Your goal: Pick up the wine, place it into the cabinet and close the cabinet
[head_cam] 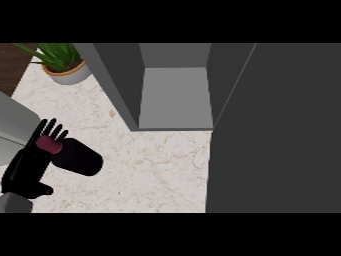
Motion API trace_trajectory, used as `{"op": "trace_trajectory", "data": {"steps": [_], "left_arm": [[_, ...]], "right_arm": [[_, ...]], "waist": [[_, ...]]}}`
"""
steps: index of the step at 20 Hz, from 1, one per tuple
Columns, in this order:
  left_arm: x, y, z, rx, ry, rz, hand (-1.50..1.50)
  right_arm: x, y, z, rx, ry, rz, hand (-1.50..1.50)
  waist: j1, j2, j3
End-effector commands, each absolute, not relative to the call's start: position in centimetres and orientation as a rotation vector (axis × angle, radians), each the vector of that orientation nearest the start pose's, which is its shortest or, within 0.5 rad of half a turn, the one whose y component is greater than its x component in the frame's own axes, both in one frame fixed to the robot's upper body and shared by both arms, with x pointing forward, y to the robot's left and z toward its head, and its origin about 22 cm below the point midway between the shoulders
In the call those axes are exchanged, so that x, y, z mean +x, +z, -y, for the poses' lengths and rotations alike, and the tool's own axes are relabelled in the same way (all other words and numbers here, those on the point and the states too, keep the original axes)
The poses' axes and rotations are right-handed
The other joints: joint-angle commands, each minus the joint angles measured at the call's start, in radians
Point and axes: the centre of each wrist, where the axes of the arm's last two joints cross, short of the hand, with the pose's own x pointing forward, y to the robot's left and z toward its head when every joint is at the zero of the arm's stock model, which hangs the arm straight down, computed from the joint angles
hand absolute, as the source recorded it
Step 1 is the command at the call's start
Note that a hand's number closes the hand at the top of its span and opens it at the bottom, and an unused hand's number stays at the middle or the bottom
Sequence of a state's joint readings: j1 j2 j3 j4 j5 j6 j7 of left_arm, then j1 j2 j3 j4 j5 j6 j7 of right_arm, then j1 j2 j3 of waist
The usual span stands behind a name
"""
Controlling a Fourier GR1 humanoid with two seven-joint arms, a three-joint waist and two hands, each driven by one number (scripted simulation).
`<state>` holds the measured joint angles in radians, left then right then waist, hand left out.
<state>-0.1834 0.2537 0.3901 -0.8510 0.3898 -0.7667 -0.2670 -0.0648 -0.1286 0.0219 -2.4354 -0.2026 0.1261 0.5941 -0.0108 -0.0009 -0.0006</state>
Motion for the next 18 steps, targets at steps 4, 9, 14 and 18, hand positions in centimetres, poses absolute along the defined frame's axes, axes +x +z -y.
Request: {"op": "trace_trajectory", "data": {"steps": [4,9,14,18], "left_arm": [[23.4,-10.3,-37.4,-0.515,0.183,1.509,-1.5],[24.5,-10.5,-35.8,-0.586,0.178,1.499,-1.5],[24.8,-12.0,-34.0,-0.563,0.198,1.501,-1.5],[25.6,-11.7,-35.2,-0.584,0.234,1.499,-1.5]], "right_arm": [[13.9,21.2,23.3,0.255,0.299,1.94,-1.5],[13.2,22.4,22.8,0.247,0.319,1.927,-1.5],[12.7,22.1,23.7,0.256,0.32,1.935,-1.5],[11.9,22.3,22.3,0.267,0.29,1.959,-1.5]], "waist": [[0.005,0.001,0.0],[0.006,-0.001,0.0],[-0.005,0.0,0.0],[-0.006,0.0,0.0]]}}
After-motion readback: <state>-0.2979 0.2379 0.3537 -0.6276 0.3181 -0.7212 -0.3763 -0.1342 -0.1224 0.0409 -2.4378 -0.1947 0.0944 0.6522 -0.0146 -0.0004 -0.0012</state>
